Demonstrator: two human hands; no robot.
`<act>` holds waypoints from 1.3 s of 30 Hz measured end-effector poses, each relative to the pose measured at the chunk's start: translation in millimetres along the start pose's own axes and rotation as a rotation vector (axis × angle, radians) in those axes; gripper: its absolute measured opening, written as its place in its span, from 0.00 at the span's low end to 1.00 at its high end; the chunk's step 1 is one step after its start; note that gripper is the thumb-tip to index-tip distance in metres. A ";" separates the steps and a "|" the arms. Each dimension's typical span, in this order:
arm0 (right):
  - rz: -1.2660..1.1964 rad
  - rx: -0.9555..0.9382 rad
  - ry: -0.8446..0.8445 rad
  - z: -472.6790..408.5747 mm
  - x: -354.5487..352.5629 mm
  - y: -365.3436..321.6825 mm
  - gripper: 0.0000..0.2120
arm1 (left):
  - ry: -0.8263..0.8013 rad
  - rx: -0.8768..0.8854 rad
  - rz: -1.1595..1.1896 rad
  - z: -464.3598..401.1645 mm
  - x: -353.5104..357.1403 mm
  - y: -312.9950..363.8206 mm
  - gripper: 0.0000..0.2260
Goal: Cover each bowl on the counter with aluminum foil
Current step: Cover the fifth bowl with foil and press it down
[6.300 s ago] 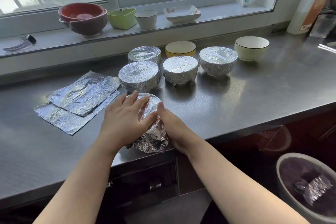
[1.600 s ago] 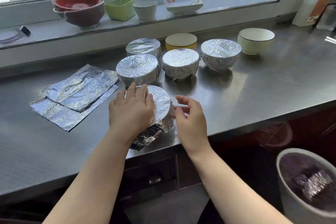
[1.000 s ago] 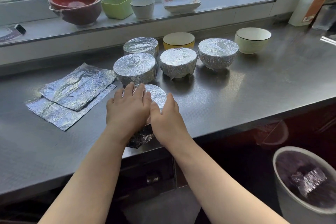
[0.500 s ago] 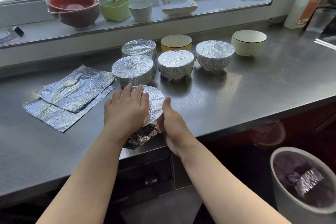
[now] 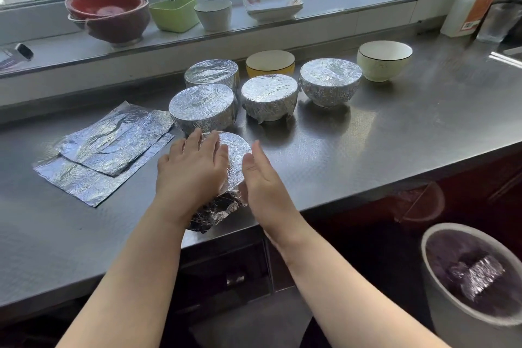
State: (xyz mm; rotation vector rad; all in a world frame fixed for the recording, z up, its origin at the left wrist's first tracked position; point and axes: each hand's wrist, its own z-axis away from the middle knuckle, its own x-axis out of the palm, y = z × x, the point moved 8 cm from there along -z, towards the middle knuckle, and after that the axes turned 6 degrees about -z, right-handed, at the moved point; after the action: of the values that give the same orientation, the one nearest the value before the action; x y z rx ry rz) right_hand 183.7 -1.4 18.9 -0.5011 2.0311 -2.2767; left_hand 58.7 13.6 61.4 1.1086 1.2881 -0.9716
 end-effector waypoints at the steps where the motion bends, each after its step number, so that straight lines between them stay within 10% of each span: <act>1: 0.013 -0.009 -0.003 1.3 3.1 -1.9 0.33 | 0.001 -0.002 0.003 -0.2 -0.1 0.4 0.24; 19: 0.079 0.093 -0.047 -53.1 -23.4 -4.9 0.12 | -0.087 0.015 0.146 6.4 -7.8 -7.2 0.41; 26: -0.002 0.150 -0.200 -73.2 -25.7 -11.5 0.15 | 0.086 -0.034 0.366 36.3 -27.6 -25.3 0.28; 39: -0.007 -0.192 0.196 -33.9 -66.4 -27.8 0.09 | 0.109 0.283 0.072 -7.8 -12.7 13.7 0.37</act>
State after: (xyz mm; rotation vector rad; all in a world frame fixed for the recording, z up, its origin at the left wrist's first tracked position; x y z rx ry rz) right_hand 242.2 51.5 29.5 -0.3041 2.3581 -2.2252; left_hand 69.5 23.5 75.4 1.4329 1.2119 -1.0742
